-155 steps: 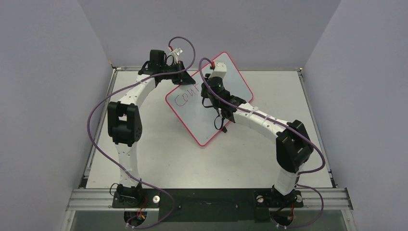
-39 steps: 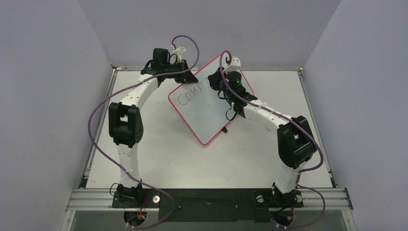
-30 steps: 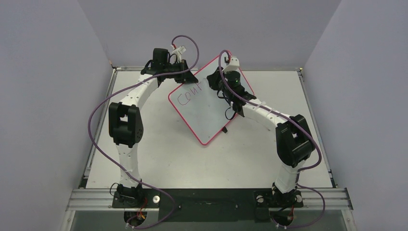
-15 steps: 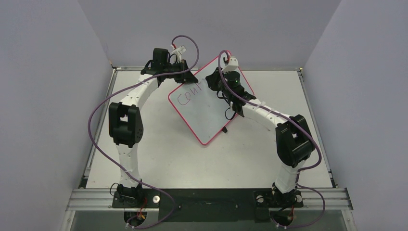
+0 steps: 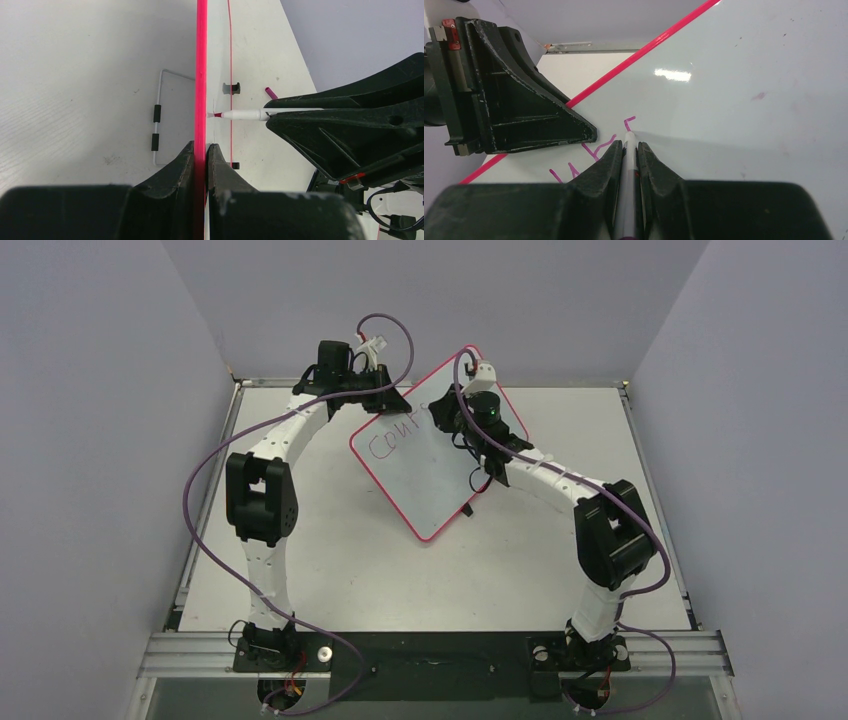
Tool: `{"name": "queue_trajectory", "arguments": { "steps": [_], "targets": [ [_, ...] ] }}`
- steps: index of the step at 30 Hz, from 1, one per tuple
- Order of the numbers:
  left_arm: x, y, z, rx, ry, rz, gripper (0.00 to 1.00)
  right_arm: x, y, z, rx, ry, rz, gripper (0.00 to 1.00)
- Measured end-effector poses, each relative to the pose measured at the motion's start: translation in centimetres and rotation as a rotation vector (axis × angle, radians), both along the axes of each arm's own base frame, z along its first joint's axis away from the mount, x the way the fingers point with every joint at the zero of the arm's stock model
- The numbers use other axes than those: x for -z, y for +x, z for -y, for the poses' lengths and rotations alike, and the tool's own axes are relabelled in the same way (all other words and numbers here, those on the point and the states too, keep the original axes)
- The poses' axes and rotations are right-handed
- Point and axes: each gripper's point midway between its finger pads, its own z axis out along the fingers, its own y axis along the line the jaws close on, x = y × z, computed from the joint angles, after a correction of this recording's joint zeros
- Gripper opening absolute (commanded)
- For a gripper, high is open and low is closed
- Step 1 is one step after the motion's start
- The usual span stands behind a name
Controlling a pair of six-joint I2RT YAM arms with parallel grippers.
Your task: Write a sentence on the whiteboard
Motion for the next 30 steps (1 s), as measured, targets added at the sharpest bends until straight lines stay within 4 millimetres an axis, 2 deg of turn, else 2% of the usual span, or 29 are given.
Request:
{"name": "queue_trajectory", "arguments": {
  "steps": [11,23,30],
  "targets": [
    [0.0,0.0,0.0,-0.002,0.002,-0.001,0.00,0.4,0.1,0.8,0.020,-0.024,-0.022,0.00],
    [0.0,0.0,0.0,-0.002,0.001,-0.001,0.00,-1.1,1.6,0.1,0.017,-0.035,-0.012,0.00],
    [0.1,0.0,0.0,-0.003,0.002,-0.002,0.00,-1.0,1.7,0.0,0.017,-0.036,-0.013,0.00]
  ]
}}
